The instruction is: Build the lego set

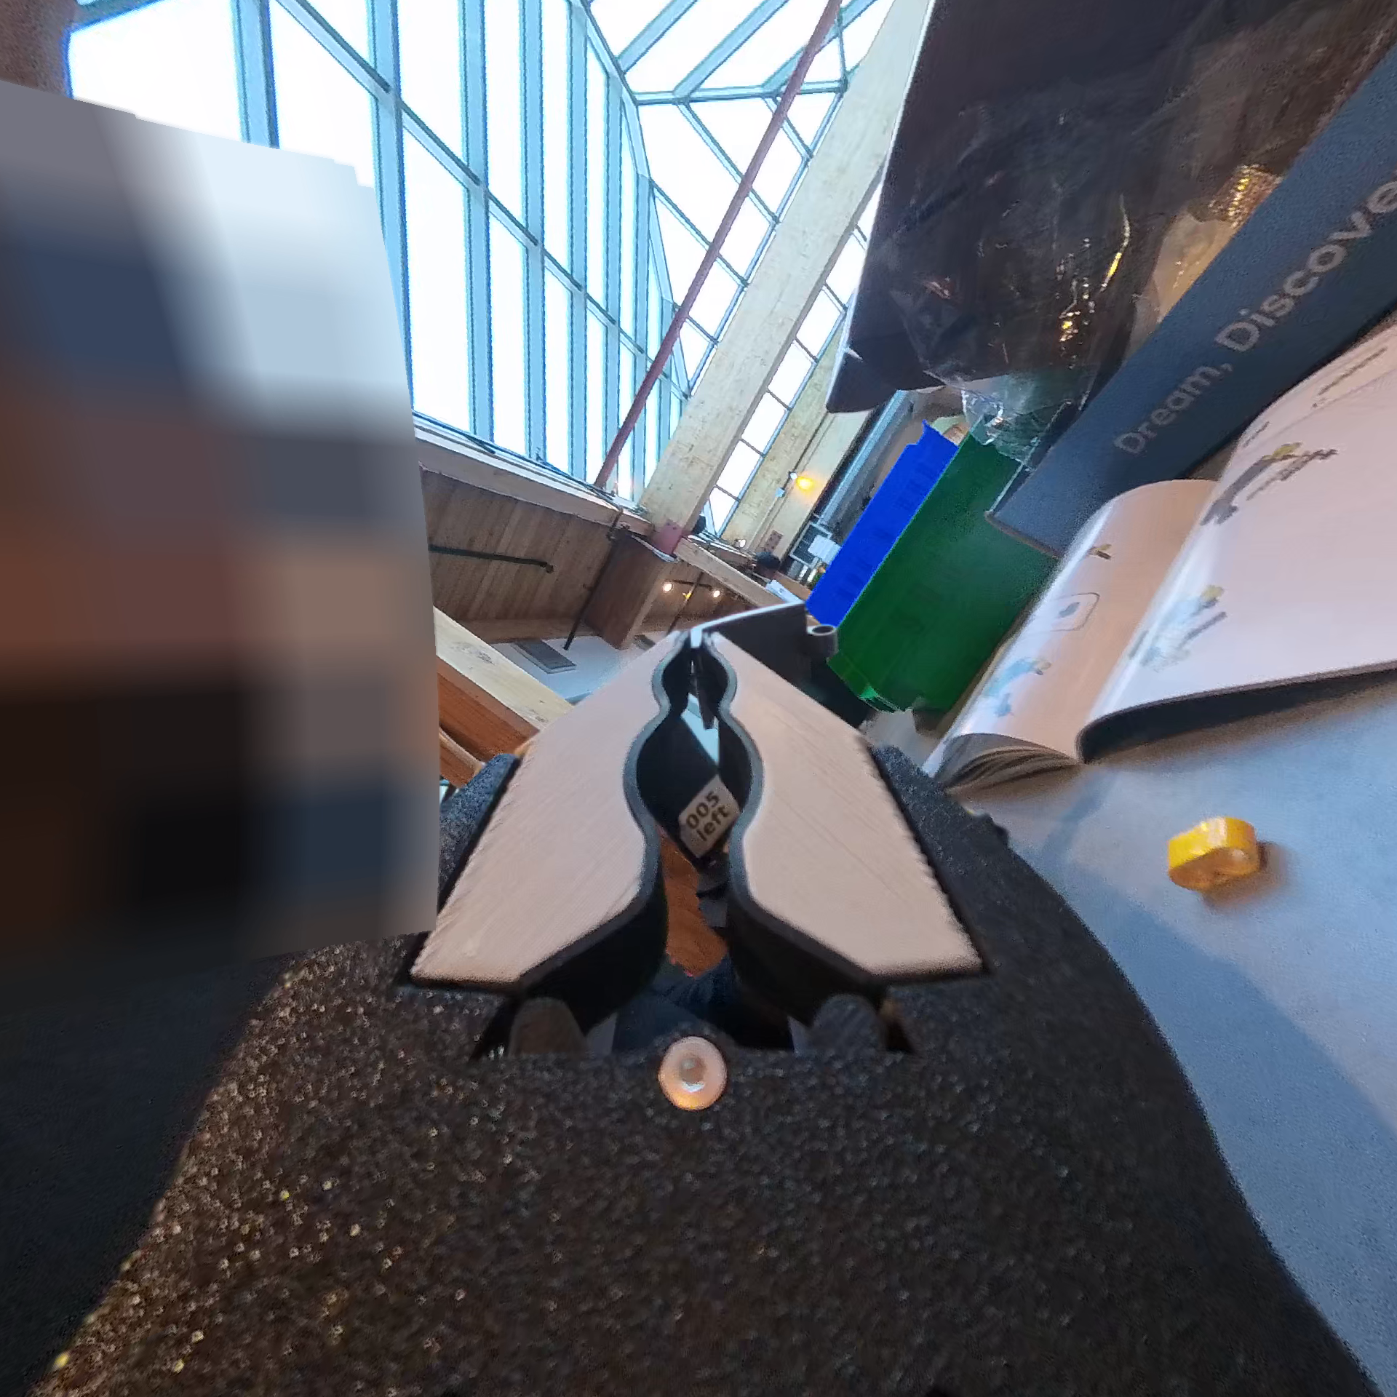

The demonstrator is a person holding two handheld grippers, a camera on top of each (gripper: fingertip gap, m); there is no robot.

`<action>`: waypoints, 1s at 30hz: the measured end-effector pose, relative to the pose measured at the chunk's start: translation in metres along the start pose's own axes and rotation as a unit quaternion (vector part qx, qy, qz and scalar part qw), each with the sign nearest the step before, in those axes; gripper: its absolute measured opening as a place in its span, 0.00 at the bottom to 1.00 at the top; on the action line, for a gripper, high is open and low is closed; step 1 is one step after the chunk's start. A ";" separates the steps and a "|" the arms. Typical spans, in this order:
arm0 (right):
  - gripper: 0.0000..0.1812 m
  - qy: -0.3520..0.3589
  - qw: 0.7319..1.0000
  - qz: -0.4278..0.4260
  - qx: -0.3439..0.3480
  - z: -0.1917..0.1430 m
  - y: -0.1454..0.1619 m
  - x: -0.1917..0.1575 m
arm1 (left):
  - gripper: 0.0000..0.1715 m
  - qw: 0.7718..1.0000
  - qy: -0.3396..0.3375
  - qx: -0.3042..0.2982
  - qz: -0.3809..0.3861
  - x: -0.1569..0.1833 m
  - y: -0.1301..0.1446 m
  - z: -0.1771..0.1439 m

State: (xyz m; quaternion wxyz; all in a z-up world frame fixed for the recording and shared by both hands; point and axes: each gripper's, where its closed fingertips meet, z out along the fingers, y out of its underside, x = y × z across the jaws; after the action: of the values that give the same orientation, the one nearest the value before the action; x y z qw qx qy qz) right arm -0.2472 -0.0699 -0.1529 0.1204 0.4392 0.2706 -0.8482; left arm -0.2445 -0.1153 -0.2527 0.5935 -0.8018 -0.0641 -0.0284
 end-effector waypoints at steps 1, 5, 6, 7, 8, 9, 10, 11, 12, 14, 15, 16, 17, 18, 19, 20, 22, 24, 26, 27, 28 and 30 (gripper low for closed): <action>0.01 0.003 1.000 0.000 0.000 -0.001 0.001 0.002 | 0.24 1.000 0.000 -0.003 0.008 0.001 0.001 0.001; 0.00 0.003 1.000 0.008 0.005 -0.005 0.002 0.004 | 0.24 0.999 0.007 -0.013 0.029 0.006 0.000 0.006; 0.01 0.003 1.000 0.006 0.004 -0.005 0.002 0.004 | 0.24 0.999 0.005 -0.012 0.038 0.006 -0.002 0.006; 0.01 0.003 1.000 0.002 0.003 -0.005 0.002 0.003 | 0.24 0.999 0.003 -0.014 0.051 0.007 -0.003 0.007; 0.00 0.006 1.000 -0.004 -0.001 -0.006 0.002 0.003 | 0.25 0.998 0.000 -0.017 0.065 0.007 -0.005 0.008; 0.00 0.008 1.000 -0.011 -0.006 -0.006 0.003 0.003 | 0.27 0.997 -0.004 -0.020 0.079 0.006 -0.005 0.009; 0.00 0.012 1.000 -0.017 -0.010 -0.007 0.004 0.003 | 0.27 0.995 -0.009 -0.025 0.093 0.006 -0.005 0.010; 0.00 0.014 1.000 -0.021 -0.013 -0.008 0.004 0.003 | 0.27 0.994 -0.010 -0.029 0.107 0.006 -0.004 0.011; 0.01 0.013 1.000 -0.023 -0.014 -0.009 0.004 0.002 | 0.28 0.993 -0.011 -0.031 0.113 0.006 -0.003 0.011; 0.01 0.010 1.000 -0.024 -0.016 -0.011 0.004 0.000 | 0.29 0.993 -0.010 -0.026 0.115 0.007 -0.003 0.010; 0.01 0.009 1.000 -0.024 -0.015 -0.012 0.004 0.000 | 0.29 0.993 -0.010 -0.025 0.114 0.008 -0.003 0.009; 0.01 0.006 1.000 -0.023 -0.011 -0.012 0.004 -0.001 | 0.30 0.993 -0.009 -0.026 0.112 0.008 -0.002 0.008; 0.01 0.001 1.000 -0.019 -0.008 -0.013 0.004 -0.003 | 0.32 0.993 -0.006 -0.025 0.113 0.009 -0.003 0.007; 0.01 -0.007 1.000 -0.012 -0.005 -0.013 0.003 -0.005 | 0.33 0.993 -0.005 -0.021 0.118 0.011 -0.007 0.004; 0.01 -0.018 1.000 -0.005 -0.001 -0.013 0.002 -0.009 | 0.33 0.992 -0.006 -0.015 0.127 0.012 -0.013 0.001; 0.01 -0.031 1.000 0.000 0.002 -0.012 0.002 -0.013 | 0.33 0.991 -0.007 -0.007 0.137 0.014 -0.021 -0.002; 0.01 -0.054 0.999 -0.001 -0.004 -0.009 0.005 -0.021 | 0.33 0.992 0.024 0.023 0.125 0.024 -0.047 -0.004; 0.01 -0.064 0.998 -0.016 -0.016 -0.005 0.010 -0.026 | 0.34 0.993 0.095 0.040 0.055 0.039 -0.071 -0.004; 0.01 -0.077 0.997 -0.025 -0.019 -0.004 0.012 -0.033 | 0.36 0.988 0.145 0.048 -0.013 0.045 -0.089 -0.003; 0.01 -0.084 0.996 -0.030 -0.018 -0.003 0.011 -0.036 | 0.36 0.987 0.148 0.053 -0.035 0.042 -0.094 -0.001; 0.01 -0.089 0.995 -0.035 -0.016 -0.003 0.011 -0.039 | 0.36 0.987 0.144 0.059 -0.047 0.039 -0.097 0.000; 0.01 -0.094 0.994 -0.047 -0.016 -0.003 0.012 -0.043 | 0.34 0.986 0.142 0.066 -0.054 0.038 -0.099 0.004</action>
State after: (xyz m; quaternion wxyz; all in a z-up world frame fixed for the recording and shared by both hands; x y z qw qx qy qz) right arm -0.2149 -0.0795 -0.1236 0.1126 0.3424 0.2923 -0.8858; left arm -0.2205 -0.0804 -0.1551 0.6456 -0.7441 -0.0245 -0.1698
